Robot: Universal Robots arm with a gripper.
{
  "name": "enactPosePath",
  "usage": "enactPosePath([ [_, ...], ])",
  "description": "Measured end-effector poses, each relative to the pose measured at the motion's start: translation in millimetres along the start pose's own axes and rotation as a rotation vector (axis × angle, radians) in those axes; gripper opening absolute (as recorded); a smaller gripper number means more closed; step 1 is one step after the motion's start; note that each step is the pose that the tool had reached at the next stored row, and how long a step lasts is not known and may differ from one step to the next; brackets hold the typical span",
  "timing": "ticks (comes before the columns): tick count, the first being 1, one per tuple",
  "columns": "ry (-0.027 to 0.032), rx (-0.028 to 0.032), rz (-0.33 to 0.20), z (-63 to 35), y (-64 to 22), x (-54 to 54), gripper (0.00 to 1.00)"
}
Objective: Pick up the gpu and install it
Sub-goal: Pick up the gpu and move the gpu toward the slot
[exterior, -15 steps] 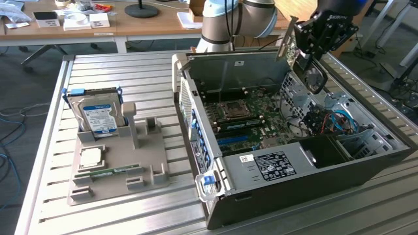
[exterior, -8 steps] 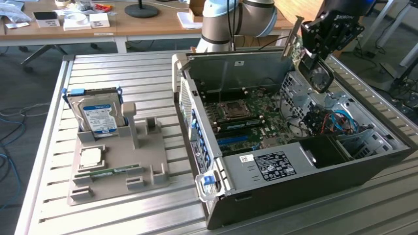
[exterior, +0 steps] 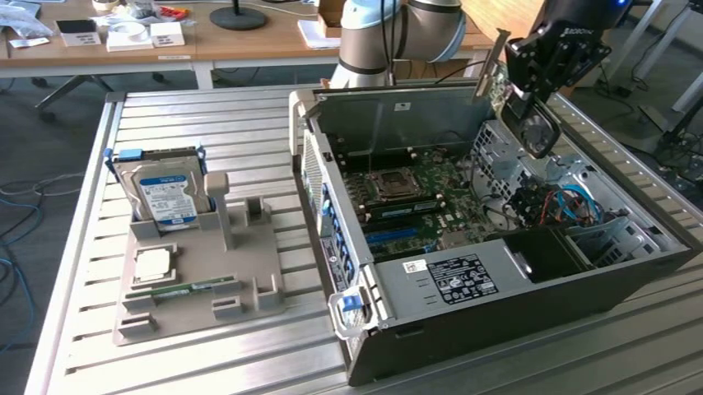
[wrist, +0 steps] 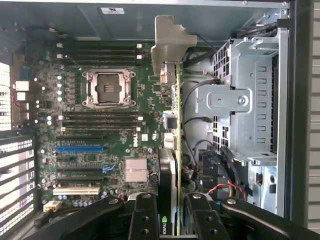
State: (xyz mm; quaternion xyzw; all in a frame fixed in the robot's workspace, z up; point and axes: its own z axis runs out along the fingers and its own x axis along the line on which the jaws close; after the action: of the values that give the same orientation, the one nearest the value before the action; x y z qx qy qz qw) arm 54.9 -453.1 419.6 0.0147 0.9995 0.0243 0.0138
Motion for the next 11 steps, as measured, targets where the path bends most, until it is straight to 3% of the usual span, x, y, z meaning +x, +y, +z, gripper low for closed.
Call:
enactPosePath([
  [11,0.0,-0.0001,0.0,4.3,0.6,-3.6,0.27],
])
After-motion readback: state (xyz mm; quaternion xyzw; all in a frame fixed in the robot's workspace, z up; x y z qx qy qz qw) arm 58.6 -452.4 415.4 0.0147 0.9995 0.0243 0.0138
